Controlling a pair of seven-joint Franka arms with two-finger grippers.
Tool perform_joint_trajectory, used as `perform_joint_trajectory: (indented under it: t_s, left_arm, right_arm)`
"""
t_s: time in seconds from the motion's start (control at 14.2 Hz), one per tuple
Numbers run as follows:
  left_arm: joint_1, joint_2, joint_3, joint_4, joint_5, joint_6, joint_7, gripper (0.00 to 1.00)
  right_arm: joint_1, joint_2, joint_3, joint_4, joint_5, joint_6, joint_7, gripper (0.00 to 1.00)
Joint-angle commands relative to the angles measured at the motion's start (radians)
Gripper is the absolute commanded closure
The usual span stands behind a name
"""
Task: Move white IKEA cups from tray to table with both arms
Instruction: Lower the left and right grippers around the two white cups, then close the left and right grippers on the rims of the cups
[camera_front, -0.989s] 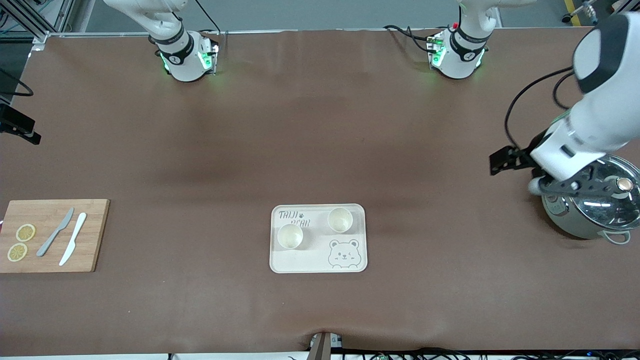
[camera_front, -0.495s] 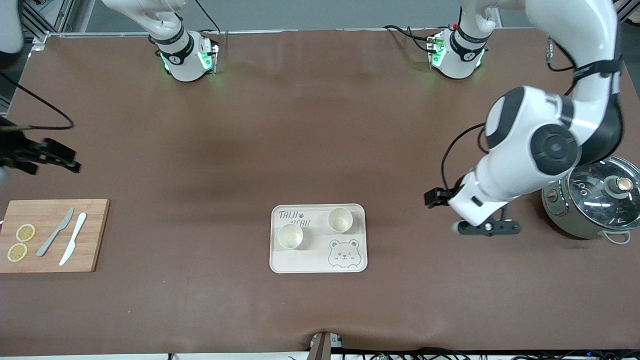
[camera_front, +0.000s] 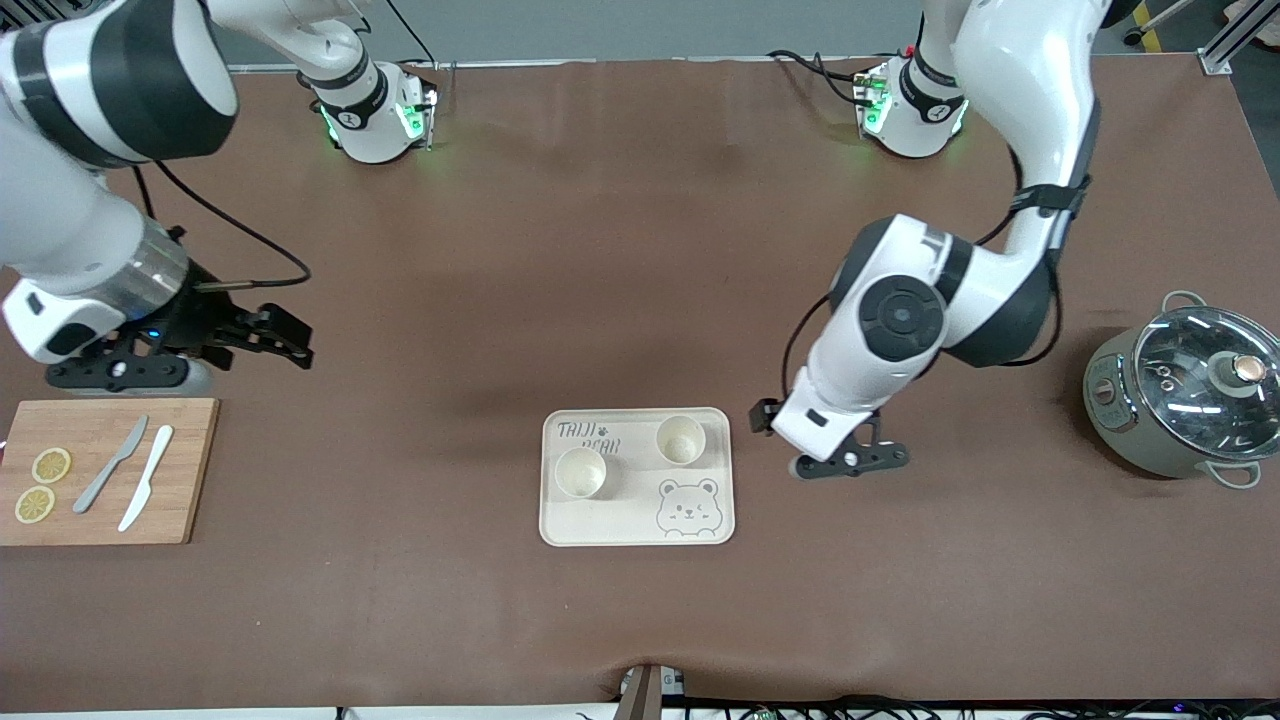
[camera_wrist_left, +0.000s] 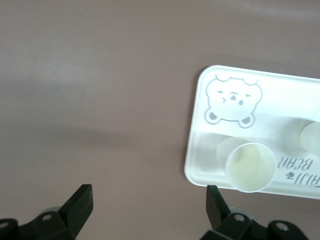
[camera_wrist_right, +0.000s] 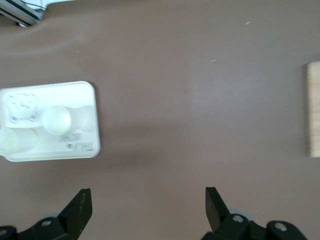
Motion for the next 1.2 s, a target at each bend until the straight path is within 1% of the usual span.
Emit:
perform_joint_trajectory:
  t_s: [0.0, 0.21, 0.35, 0.49, 0.57, 0.78, 0.92, 1.13]
  left_arm:
    - [-0.055, 0.049, 0.009, 0.025, 0.025, 0.021, -0.079, 0.0]
    - [-0.083, 0.096, 0.009, 0.024, 0.03, 0.093, -0.131, 0.0]
    - [-0.102, 0.129, 0.011, 0.022, 0.045, 0.144, -0.153, 0.0]
    - [-0.116, 0.153, 0.011, 0.022, 0.077, 0.156, -0.194, 0.0]
    - [-0.118, 0.159, 0.011, 0.022, 0.099, 0.162, -0.205, 0.0]
    - [-0.121, 0.172, 0.011, 0.022, 0.108, 0.178, -0.222, 0.0]
    - [-0.129, 0.181, 0.011, 0.022, 0.108, 0.179, -0.224, 0.0]
    - [-0.133, 0.21, 0.012, 0.022, 0.123, 0.243, -0.25, 0.0]
  right_arm:
    - [0.068, 0.028, -0.013, 0.007, 0.053, 0.051, 0.15, 0.0]
    - [0.173, 0.074, -0.014, 0.008, 0.044, 0.14, 0.313, 0.0]
    - [0.223, 0.109, -0.013, 0.01, -0.006, 0.186, 0.394, 0.0]
    - [0.282, 0.152, -0.013, 0.013, -0.077, 0.224, 0.463, 0.0]
    - [0.305, 0.177, -0.013, 0.014, -0.086, 0.247, 0.492, 0.0]
    - [0.335, 0.243, -0.014, 0.024, -0.089, 0.322, 0.548, 0.0]
    - [0.348, 0.29, -0.014, 0.056, -0.091, 0.327, 0.571, 0.0]
    - [0.349, 0.372, -0.014, 0.12, -0.108, 0.327, 0.58, 0.0]
